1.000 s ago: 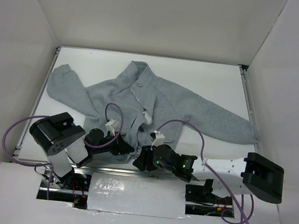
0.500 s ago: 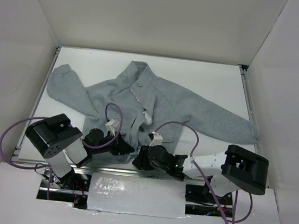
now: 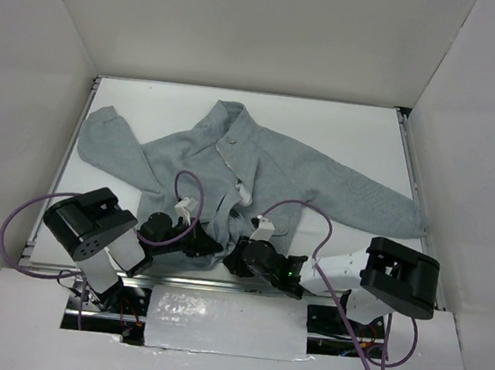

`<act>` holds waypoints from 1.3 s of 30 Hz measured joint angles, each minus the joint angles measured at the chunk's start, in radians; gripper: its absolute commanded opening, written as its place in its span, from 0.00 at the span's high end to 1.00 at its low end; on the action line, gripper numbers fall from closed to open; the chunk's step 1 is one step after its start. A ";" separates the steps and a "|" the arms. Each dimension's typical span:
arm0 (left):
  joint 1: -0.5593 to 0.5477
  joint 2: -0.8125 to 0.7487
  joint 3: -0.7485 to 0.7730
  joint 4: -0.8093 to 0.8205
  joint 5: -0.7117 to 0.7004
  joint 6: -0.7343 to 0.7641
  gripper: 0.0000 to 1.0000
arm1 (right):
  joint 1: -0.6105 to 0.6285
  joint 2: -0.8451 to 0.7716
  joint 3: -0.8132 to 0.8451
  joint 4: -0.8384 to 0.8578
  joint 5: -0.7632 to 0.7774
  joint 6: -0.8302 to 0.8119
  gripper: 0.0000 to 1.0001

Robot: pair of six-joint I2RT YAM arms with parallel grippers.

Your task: Zip up the jacket

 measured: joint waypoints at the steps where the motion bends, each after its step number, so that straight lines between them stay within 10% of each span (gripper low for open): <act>1: 0.000 0.003 0.000 0.002 0.000 0.000 1.00 | 0.000 0.005 0.000 0.002 0.001 0.001 0.76; 10: 0.000 0.032 0.000 0.031 0.002 -0.004 1.00 | 0.002 0.004 0.000 0.034 -0.004 0.014 0.99; 39: -0.001 0.024 0.000 0.024 0.014 -0.003 1.00 | -0.036 -0.065 0.152 -0.296 -0.127 0.262 1.00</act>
